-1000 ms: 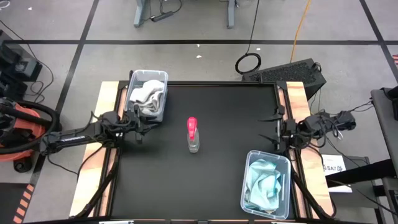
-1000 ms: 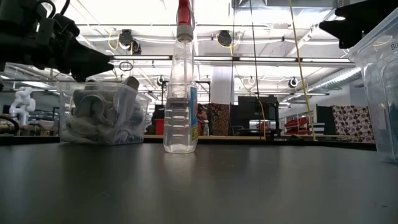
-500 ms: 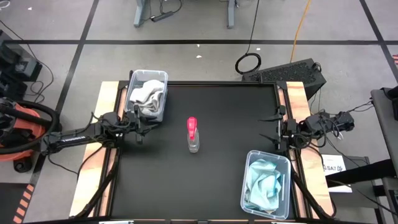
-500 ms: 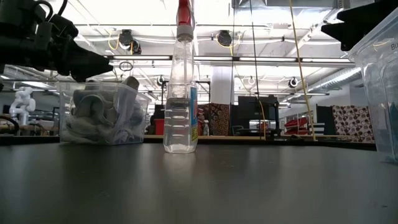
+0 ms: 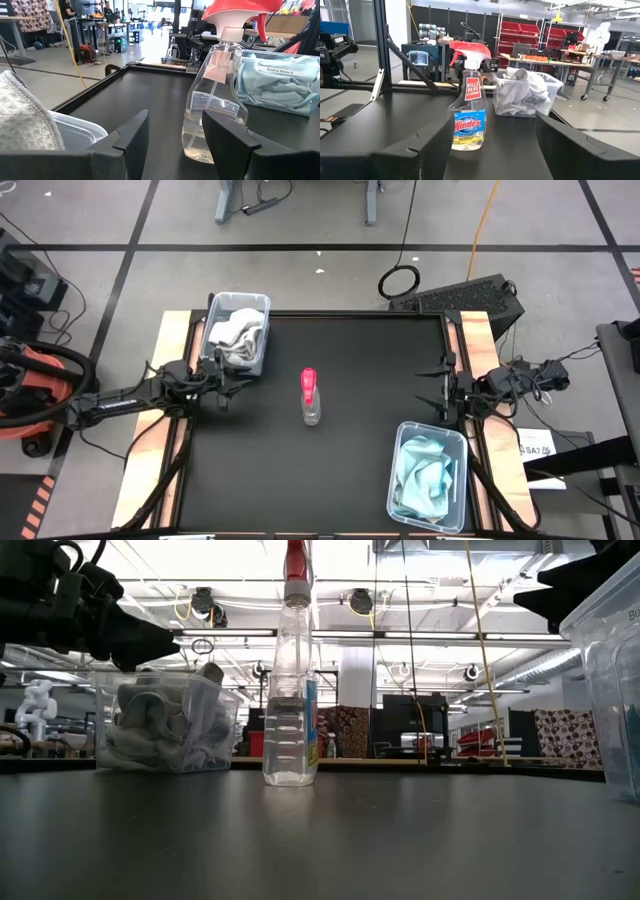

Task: Sort microfiber towel by color & place in baskets
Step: Return to Home Position

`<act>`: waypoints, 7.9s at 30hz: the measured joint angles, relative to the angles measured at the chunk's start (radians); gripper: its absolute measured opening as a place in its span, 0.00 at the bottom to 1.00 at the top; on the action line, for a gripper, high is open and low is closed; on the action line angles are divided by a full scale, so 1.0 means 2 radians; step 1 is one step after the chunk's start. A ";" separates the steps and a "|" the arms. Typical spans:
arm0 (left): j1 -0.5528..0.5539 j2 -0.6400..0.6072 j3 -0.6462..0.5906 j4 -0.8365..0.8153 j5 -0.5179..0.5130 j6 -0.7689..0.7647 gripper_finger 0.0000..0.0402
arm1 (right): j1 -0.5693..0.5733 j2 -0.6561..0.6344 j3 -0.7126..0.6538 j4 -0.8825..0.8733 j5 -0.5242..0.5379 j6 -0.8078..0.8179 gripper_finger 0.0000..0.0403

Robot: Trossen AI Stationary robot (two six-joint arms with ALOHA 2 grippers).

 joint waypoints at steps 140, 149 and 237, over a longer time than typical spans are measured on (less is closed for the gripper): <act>0.000 0.001 -0.001 0.001 0.000 0.037 0.47 | 0.000 0.000 -0.042 -0.002 -0.039 0.001 0.41; 0.000 0.001 -0.001 0.001 0.000 0.037 0.47 | 0.000 0.000 -0.042 -0.002 -0.039 0.001 0.41; 0.000 0.001 -0.001 0.002 0.000 0.037 0.47 | 0.000 0.000 -0.042 -0.002 -0.039 0.001 0.41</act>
